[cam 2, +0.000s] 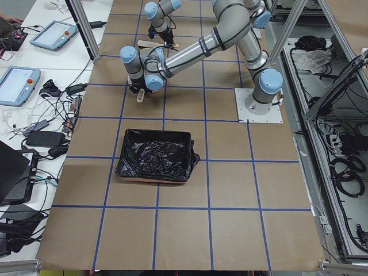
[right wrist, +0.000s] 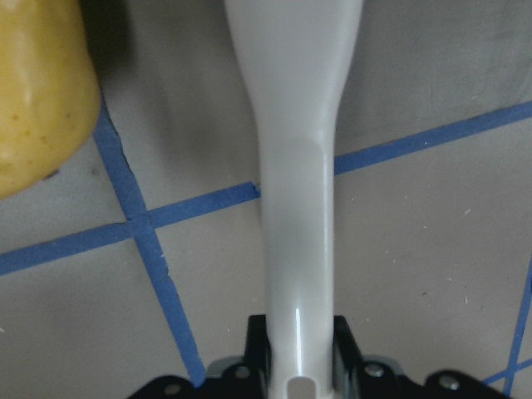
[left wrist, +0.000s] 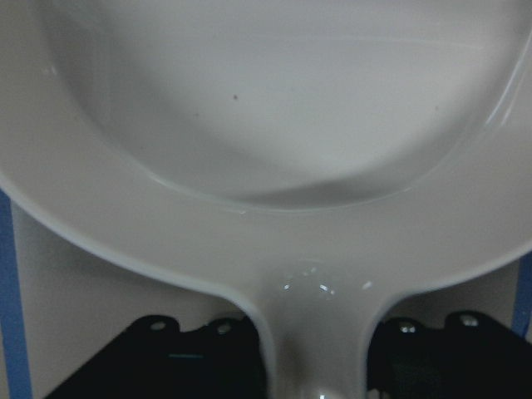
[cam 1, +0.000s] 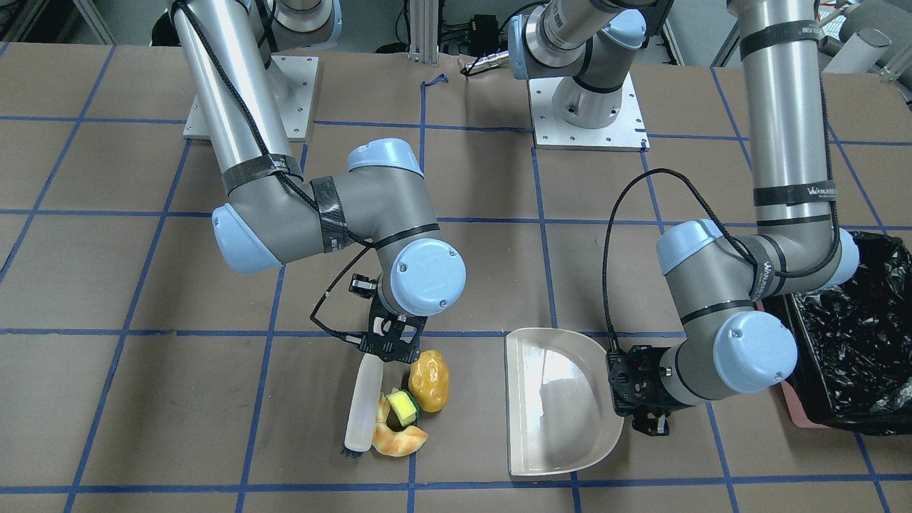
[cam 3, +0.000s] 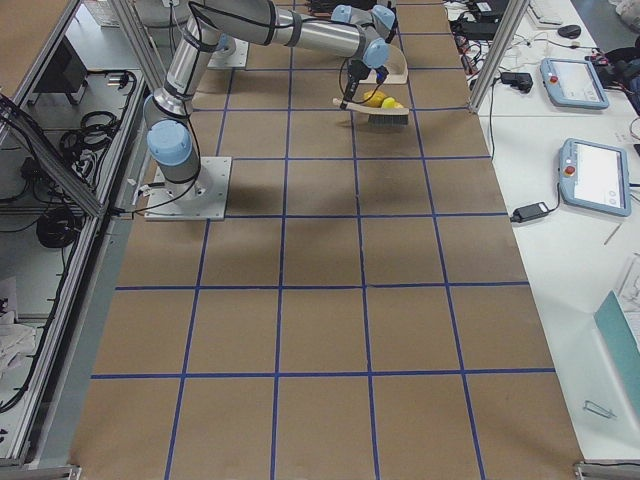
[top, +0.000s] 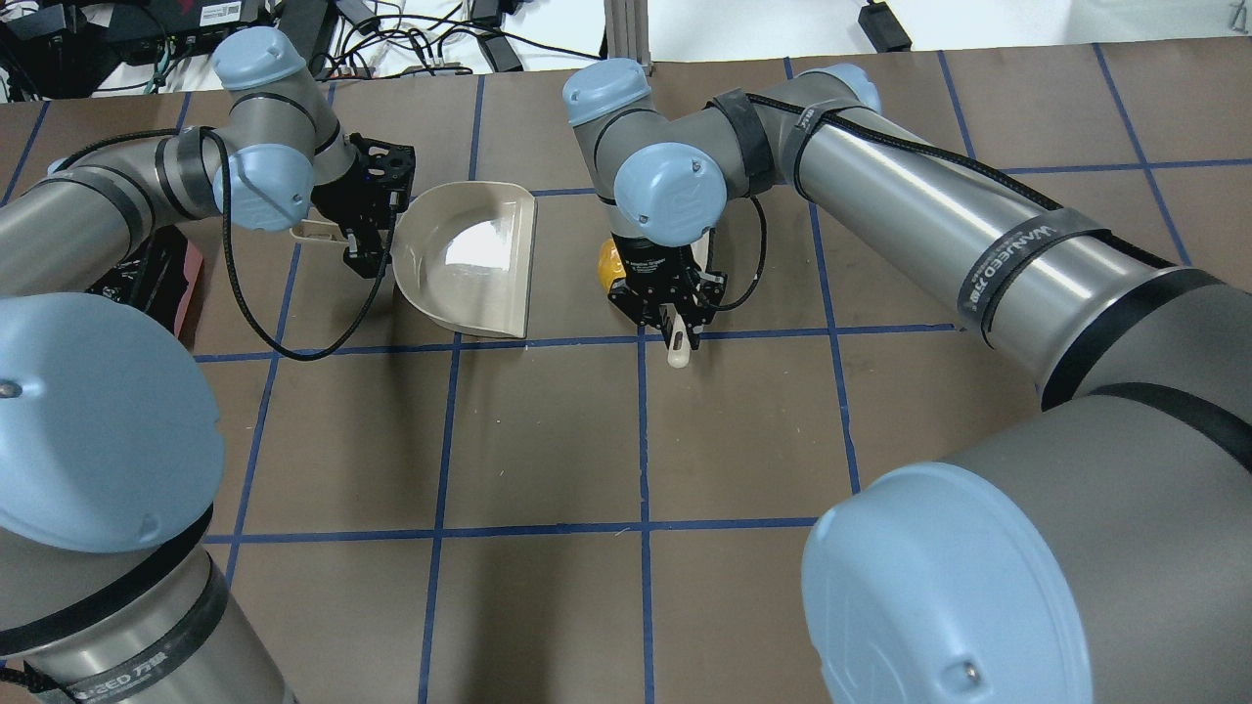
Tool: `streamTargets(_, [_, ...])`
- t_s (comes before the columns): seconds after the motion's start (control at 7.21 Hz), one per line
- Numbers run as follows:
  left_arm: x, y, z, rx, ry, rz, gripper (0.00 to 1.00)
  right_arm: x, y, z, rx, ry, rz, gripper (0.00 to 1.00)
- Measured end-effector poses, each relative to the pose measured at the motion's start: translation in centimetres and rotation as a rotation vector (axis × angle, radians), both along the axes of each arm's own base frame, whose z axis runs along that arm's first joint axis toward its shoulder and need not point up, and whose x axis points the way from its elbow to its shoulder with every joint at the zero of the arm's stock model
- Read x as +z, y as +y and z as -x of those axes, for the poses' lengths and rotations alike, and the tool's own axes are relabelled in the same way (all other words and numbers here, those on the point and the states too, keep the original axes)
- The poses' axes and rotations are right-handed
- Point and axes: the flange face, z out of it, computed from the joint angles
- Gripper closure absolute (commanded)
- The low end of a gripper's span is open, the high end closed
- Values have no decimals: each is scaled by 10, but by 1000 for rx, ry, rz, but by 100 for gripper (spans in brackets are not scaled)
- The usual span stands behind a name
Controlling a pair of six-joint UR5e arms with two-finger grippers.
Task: Sweep and dump trash into bin
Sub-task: 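Sweep the potato and shrimp with the brush toward the held dustpan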
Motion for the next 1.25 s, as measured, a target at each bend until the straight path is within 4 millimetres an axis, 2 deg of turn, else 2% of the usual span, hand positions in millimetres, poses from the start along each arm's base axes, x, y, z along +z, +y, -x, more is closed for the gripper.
streamTargets(0.56, [0, 0, 3, 7, -6, -1, 100, 0, 2, -13, -10, -54, -8, 100])
streamTargets(1.25, [1, 0, 3, 51, -15, -1, 100, 0, 15, -44, -18, -124, -11, 99])
